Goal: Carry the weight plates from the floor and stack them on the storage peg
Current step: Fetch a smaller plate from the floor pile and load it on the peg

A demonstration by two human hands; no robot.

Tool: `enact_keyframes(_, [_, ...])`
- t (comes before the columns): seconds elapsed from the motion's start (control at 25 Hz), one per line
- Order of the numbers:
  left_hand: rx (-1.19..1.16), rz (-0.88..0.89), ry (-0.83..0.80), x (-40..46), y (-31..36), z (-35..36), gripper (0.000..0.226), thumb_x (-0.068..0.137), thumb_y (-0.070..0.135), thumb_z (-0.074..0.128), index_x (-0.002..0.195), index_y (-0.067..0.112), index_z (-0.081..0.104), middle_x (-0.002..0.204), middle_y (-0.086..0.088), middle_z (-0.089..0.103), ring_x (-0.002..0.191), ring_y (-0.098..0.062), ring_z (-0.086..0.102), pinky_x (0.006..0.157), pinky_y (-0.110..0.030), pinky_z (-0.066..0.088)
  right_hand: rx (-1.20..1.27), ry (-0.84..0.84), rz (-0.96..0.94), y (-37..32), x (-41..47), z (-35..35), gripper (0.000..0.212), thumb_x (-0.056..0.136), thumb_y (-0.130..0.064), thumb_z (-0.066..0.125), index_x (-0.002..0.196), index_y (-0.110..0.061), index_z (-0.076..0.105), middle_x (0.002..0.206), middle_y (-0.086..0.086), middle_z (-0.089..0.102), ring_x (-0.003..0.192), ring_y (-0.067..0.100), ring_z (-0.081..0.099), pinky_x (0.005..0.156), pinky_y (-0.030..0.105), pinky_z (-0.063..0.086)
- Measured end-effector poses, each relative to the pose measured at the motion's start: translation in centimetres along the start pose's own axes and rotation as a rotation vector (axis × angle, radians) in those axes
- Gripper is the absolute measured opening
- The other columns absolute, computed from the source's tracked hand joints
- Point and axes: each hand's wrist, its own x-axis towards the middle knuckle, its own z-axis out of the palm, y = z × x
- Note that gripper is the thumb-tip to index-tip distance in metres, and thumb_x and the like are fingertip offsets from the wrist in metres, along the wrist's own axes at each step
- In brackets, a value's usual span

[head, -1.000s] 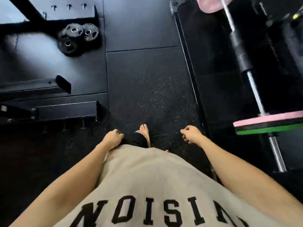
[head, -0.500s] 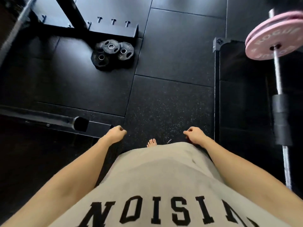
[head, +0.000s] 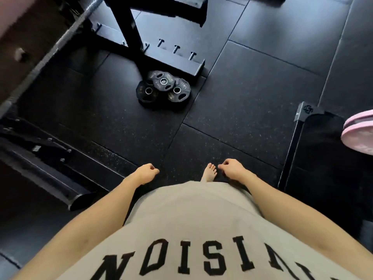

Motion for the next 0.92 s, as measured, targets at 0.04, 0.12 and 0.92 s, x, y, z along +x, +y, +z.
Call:
enact_keyframes(0.04, [-0.032,-0.008,0.031,0.7,1.6,-1.1,0.023,0.099,0.037,0.049,0.109,0.017,0.055,0.119,-0.009,0.063,0.109,-0.029,0.060,0.085,-0.036,0.047,-0.021,-0.013,-0.029,-1.8,1.5,-2.4,0.018,0.099,-0.031,0.054,0.093,-0.014,0.058,0.093,0.007,0.066,0.079,0.020,0.059,0.075,0.036,0.051])
enact_keyframes(0.12, [-0.082,-0.022,0.109,2.0,4.6,-3.1,0.023,0.098,0.037,0.050,0.108,0.017,0.057,0.120,-0.008,0.062,0.108,-0.027,0.057,0.088,-0.036,0.045,-0.058,-0.033,-0.065,-5.3,3.9,-6.4,0.017,0.100,-0.029,0.052,0.101,-0.013,0.058,0.097,0.009,0.065,0.082,0.021,0.060,0.068,0.031,0.050])
enact_keyframes(0.92, [-0.116,-0.113,-0.026,31.4,15.5,-36.9,0.031,0.098,0.033,0.048,0.120,0.013,0.059,0.120,-0.009,0.063,0.111,-0.026,0.057,0.091,-0.035,0.044,-0.054,-0.162,0.098,-42.9,34.6,-14.6,0.016,0.099,-0.026,0.054,0.096,-0.011,0.057,0.082,0.008,0.062,0.069,0.020,0.057,0.055,0.030,0.044])
